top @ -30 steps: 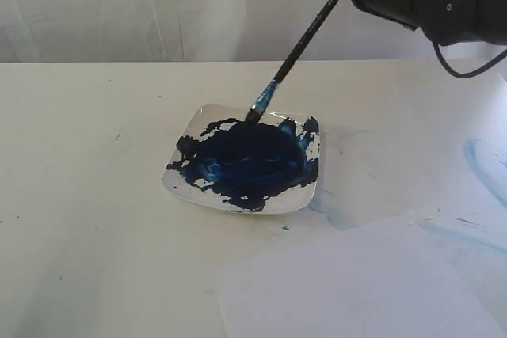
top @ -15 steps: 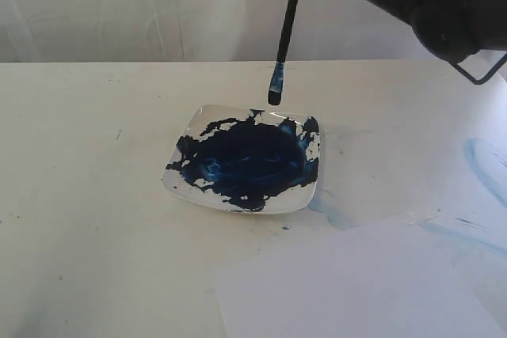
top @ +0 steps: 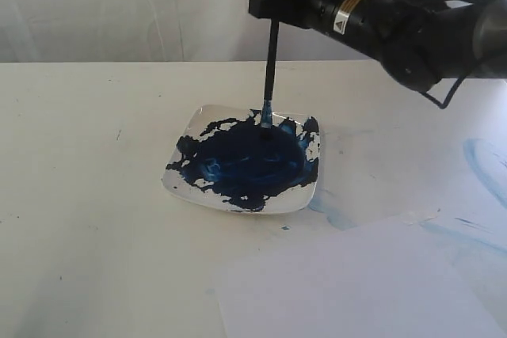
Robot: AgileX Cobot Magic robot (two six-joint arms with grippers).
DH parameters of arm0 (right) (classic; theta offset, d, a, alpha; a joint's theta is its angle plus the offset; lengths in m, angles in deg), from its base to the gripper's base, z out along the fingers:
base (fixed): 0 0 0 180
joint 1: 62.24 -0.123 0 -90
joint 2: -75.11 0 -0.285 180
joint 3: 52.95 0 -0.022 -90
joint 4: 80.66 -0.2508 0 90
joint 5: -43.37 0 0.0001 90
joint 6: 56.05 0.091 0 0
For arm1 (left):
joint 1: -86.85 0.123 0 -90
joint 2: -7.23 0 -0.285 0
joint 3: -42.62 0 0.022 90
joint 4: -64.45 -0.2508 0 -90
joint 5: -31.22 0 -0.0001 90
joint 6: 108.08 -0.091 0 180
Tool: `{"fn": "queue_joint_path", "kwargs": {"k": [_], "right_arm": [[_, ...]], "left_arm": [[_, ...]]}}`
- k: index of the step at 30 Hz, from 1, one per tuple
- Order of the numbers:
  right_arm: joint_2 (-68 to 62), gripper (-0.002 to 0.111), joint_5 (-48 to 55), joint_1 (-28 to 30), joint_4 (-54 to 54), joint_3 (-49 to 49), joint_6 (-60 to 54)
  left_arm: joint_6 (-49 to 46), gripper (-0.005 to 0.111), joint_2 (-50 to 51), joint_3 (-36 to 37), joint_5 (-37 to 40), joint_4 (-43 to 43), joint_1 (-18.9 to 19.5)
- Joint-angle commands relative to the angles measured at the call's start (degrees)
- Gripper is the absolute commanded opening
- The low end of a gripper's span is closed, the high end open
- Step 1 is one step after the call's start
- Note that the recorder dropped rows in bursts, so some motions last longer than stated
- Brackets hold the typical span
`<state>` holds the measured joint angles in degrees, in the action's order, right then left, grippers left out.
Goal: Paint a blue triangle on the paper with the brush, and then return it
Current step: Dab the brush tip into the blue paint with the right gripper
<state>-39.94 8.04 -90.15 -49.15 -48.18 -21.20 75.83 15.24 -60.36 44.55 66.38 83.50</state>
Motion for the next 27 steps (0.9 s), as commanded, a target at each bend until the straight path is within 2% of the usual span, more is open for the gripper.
{"fn": "queue_joint_path", "kwargs": {"k": [1,16,24,27], "right_arm": [[-2.56,0.0,-3.72,-0.31,0.46,-0.15,-0.05],[-7.98,0.0,-6.42,-0.31,-3.09,-0.15,-1.8],[-8.08,0.0,-15.81,-0.31,-7.54,-0.15,-3.61],[-8.08,0.0,-16.31,-0.31,-7.87,-0.15,-3.61]], "left_arm": [[0.07,0.0,-0.22,0.19,0.07,0.18,-0.24],[0.07,0.0,-0.22,0.19,0.07,0.18,-0.24],[0.07,0.0,-0.22,0.19,0.07,0.18,-0.24],[0.07,0.0,-0.22,0.19,0.07,0.18,-0.24]]}}
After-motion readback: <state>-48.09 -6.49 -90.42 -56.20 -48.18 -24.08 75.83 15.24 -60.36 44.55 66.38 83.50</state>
